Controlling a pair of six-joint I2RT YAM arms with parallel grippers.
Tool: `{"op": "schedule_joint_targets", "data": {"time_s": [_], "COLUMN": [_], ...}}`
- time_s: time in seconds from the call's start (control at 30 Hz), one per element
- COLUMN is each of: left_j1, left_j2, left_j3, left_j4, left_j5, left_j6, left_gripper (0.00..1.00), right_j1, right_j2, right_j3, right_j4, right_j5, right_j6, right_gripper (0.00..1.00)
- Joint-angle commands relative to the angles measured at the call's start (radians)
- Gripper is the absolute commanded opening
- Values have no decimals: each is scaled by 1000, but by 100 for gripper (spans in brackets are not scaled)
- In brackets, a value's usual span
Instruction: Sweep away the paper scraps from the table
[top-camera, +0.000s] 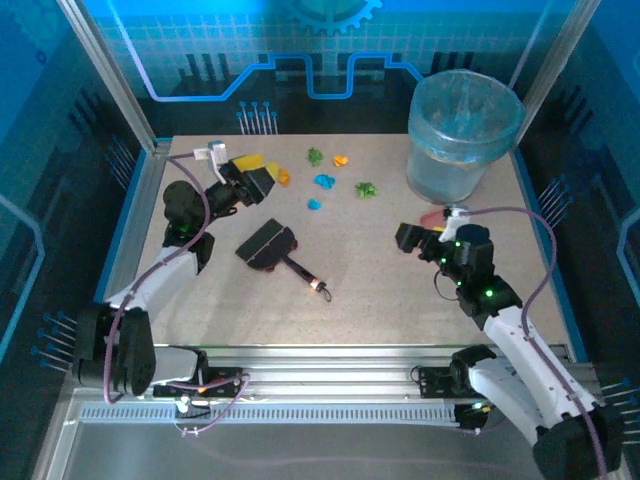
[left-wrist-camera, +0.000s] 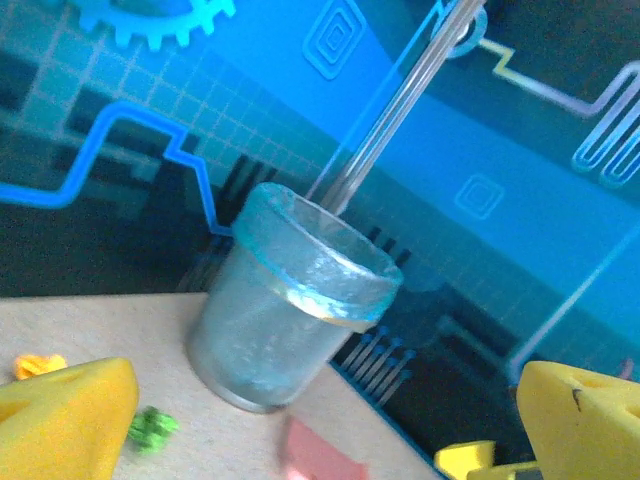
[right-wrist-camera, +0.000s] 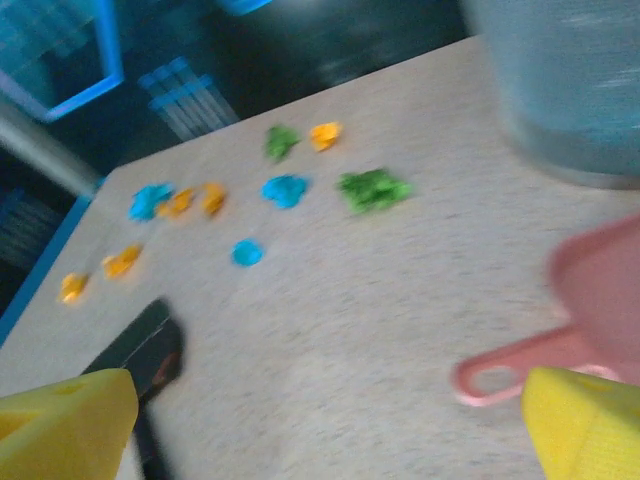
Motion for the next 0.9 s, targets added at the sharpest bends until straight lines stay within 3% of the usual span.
{"op": "schedule_joint_targets", "data": {"time_s": [0.0, 0.13, 0.23, 0.4, 0.67, 0.77, 0.8, 0.87], "left_j1": [87, 185, 181, 90, 32, 69, 90, 156], "left_j2": [43, 35, -70, -204, -196, -188, -205, -259], "left_j3": [-13, -40, -3, 150, 332, 383, 389, 339], "left_j4": [146, 67, -283, -877, -1366, -1508, -1562, -1549], "left_j5": [41, -33, -84, -290, -425, -410, -456, -419], "left_j6": [-299, -406, -195, 107, 207, 218, 187, 193], "left_gripper": [99, 99, 99, 99, 99, 99, 99, 99], "right_j1": [105, 234, 296, 349, 354, 354, 355, 354], "right_j2": [61, 188, 287, 456, 635, 656, 661, 676], "right_j3": [85, 166, 221, 336, 459, 453, 444, 438], "right_j4": [-70, -111, -126, -165, -230, -207, -191, -170], "right_j5": [38, 81, 84, 53, 13, -15, -27, -41], "right_j6": [-94, -168, -205, -231, -188, -163, -150, -128], "right_gripper": [100, 100, 100, 100, 97, 97, 97, 97]}}
